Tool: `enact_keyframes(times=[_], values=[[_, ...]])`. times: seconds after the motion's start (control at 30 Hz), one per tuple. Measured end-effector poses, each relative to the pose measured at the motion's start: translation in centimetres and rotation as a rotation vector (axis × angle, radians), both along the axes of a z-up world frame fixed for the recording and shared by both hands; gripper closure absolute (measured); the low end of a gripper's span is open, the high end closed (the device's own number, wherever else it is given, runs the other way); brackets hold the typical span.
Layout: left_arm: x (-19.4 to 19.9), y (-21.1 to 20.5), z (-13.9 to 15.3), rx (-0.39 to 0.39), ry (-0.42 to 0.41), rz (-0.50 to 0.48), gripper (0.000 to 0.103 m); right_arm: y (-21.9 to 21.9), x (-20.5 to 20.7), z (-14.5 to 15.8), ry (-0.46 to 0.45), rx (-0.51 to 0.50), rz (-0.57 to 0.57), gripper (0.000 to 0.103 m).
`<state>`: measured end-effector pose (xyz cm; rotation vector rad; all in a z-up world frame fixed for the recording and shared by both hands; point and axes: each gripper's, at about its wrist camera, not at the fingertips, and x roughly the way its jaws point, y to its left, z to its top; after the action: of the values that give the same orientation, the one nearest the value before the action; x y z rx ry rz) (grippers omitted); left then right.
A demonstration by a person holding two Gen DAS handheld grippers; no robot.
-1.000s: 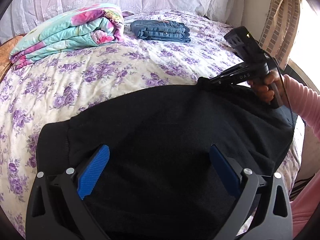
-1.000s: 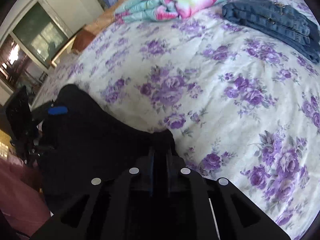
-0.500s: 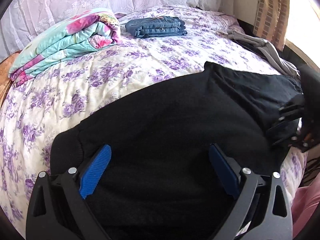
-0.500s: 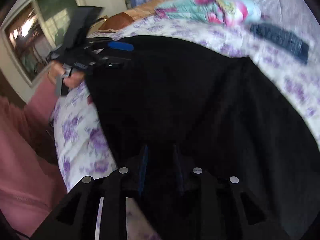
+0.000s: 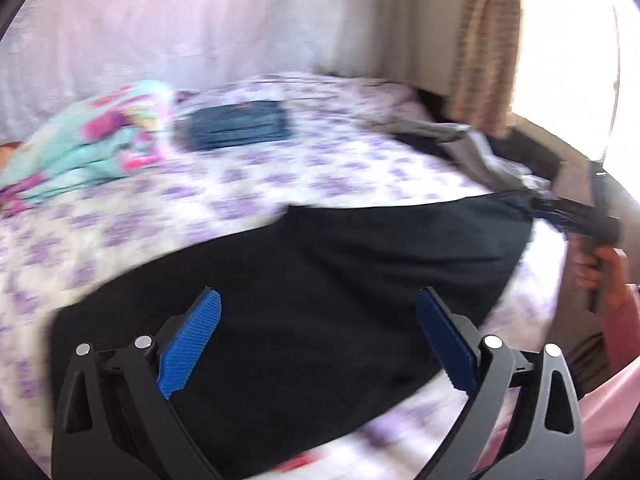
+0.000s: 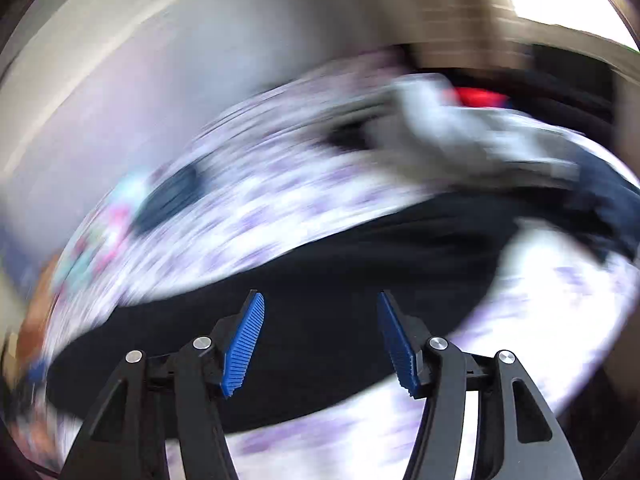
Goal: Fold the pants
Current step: 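Release the pants and move the right gripper toward the grey garment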
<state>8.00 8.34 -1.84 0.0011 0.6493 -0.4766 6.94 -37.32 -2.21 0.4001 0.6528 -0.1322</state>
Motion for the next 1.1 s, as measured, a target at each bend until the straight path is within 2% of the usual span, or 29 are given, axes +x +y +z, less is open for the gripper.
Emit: enact_keyframes(times=[0.07, 0.13, 0.17, 0.27, 0.37, 0.47, 0.53, 0.6, 0.67, 0.73, 0.77, 0.8, 0.83, 0.9, 0.93, 0.97, 1.03, 1.1], values=[[0.5, -2.9, -0.6, -0.039, 0.024, -0.044, 0.007, -3.9, 0.0, -0.4, 0.022, -0.049, -0.143, 0.043], [1.4, -6.0, -2.1, -0.058, 0.1, -0.078, 0.007, -5.7, 0.5, -0.8, 0.05, -0.094, -0.183, 0.044], [1.7, -6.9, -2.8, -0.058, 0.134, -0.093, 0.007, -5.7, 1.1, -1.0, 0.047, -0.099, -0.153, 0.046], [2.5, -8.9, -5.3, -0.041, 0.217, -0.108, 0.007, -5.1, 4.1, -0.5, 0.049, -0.215, -0.054, 0.05], [2.5, -9.3, -6.5, -0.016, 0.214, -0.09, 0.007, -5.6, 7.9, 0.6, 0.084, -0.333, 0.053, 0.053], [2.2, -9.3, -6.9, -0.026, 0.2, -0.09, 0.007, -6.1, 12.3, -0.5, 0.235, -0.412, 0.141, 0.054], [2.1, -8.9, -6.7, -0.04, 0.182, -0.095, 0.007, -6.0, 14.2, -2.8, 0.36, -0.431, 0.221, 0.064], [2.1, -8.8, -6.7, -0.041, 0.174, -0.091, 0.007, -5.1, 14.3, -3.7, 0.381, -0.514, 0.249, 0.076], [2.1, -8.9, -6.6, -0.037, 0.17, -0.089, 0.007, -4.3, 14.1, -3.3, 0.369, -0.585, 0.239, 0.083], [2.2, -8.9, -6.7, -0.033, 0.183, -0.092, 0.007, -4.8, 14.1, -2.4, 0.335, -0.613, 0.181, 0.083], [2.3, -9.1, -7.0, -0.023, 0.194, -0.095, 0.007, -5.4, 14.3, -2.5, 0.334, -0.587, 0.167, 0.083], [2.2, -9.3, -7.2, -0.006, 0.198, -0.098, 0.006, -5.8, 14.5, -3.1, 0.345, -0.549, 0.165, 0.082], [2.1, -9.9, -7.4, 0.039, 0.193, -0.104, 0.006, -5.8, 14.8, -4.1, 0.356, -0.566, 0.164, 0.081], [1.6, -10.5, -7.4, 0.082, 0.172, -0.115, 0.006, -4.2, 14.7, -4.9, 0.336, -0.735, 0.149, 0.064], [1.2, -10.5, -7.2, 0.088, 0.166, -0.14, 0.006, -3.2, 14.3, -4.7, 0.338, -0.824, 0.132, 0.061], [1.0, -10.2, -6.9, 0.082, 0.164, -0.152, 0.006, -2.1, 13.6, -3.8, 0.332, -0.875, 0.101, 0.053], [0.2, -8.4, -5.4, 0.048, 0.127, -0.145, 0.006, 0.2, 11.1, -1.3, 0.221, -0.841, 0.112, 0.042], [-0.2, -6.4, -4.4, 0.027, 0.093, -0.105, 0.005, 2.9, 7.6, 0.7, 0.087, -0.715, 0.228, 0.034]])
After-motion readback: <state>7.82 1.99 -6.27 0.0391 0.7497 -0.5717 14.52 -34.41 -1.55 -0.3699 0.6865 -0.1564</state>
